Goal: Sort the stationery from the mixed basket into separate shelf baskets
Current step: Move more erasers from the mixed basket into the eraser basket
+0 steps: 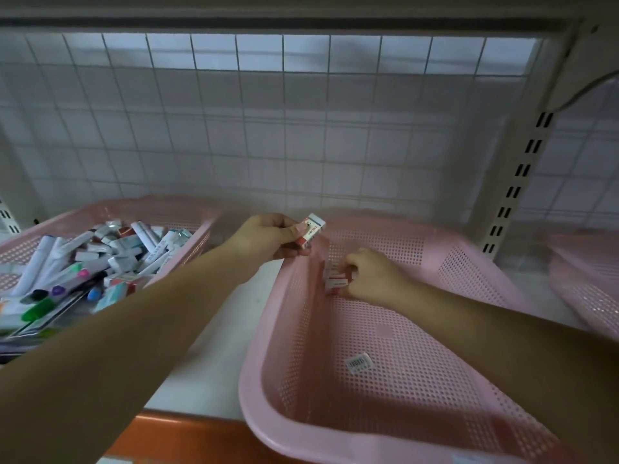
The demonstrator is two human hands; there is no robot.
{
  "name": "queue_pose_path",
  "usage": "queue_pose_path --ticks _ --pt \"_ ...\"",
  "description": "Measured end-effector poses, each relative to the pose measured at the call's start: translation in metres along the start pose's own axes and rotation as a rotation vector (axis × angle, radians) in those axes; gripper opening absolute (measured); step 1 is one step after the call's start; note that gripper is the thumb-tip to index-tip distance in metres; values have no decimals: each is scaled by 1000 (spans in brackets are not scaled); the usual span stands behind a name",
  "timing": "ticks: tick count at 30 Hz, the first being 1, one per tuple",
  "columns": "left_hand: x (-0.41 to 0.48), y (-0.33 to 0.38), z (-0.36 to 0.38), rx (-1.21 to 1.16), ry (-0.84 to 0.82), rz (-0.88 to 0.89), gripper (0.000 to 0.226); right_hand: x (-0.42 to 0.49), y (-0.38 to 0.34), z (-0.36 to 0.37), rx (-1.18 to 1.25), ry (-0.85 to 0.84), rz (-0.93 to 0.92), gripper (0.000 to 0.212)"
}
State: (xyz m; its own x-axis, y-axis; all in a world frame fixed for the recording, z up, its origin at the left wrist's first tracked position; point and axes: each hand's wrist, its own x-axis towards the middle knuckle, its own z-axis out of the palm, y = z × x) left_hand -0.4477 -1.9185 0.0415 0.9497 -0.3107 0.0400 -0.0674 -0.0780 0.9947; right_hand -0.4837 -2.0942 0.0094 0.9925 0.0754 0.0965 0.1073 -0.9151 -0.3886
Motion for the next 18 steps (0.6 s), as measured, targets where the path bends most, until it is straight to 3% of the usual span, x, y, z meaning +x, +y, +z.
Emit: queue_pose_path --ticks 4,18 --pt "1 0 -1 10 -9 -7 12 1 5 5 -93 -7 -35 23" --pt "-1 -1 0 43 -10 23 9 3 6 22 -46 90 -79 9"
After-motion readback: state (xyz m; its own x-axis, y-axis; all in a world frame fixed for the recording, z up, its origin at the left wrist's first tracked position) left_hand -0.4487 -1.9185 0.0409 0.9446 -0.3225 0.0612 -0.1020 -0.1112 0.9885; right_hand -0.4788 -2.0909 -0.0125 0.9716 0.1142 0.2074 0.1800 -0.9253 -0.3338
